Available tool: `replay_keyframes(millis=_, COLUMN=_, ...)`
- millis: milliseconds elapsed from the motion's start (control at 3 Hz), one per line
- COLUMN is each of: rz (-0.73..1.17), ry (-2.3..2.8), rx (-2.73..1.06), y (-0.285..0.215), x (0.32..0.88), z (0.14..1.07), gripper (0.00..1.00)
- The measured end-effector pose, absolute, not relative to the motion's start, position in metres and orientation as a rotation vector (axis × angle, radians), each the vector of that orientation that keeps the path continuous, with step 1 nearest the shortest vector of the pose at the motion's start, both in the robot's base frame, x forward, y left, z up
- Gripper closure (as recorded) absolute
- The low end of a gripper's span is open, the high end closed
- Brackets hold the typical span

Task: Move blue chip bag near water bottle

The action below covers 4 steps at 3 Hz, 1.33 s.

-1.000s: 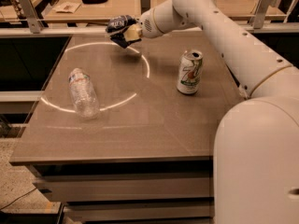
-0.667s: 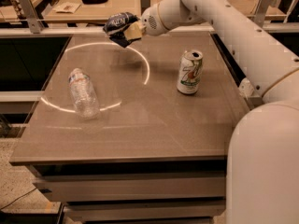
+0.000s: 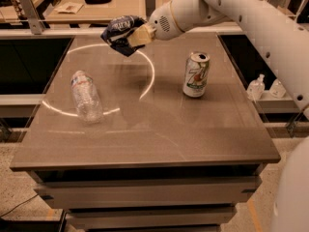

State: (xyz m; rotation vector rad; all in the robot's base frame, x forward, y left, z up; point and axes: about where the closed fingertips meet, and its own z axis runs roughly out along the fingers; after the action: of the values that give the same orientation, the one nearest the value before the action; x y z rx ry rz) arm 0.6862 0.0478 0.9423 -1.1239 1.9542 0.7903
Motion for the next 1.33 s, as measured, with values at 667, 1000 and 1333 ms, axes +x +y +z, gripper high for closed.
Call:
replay_keyframes(millis=667, rz=0.893, ry=2.021, rx=-1.131, y=0.047, x=0.628, z=0.936, gripper=1.0)
replay_keyframes(millis=1000, rz=0.921, ry=2.004, rx=-1.163, y=0.056, x=0.61, z=0.943, gripper=1.0)
replay_keyframes(millis=1333, rz=0.968, ry=2.019, rx=-1.176, y=0.063, x=0.592, z=0.946, gripper=1.0)
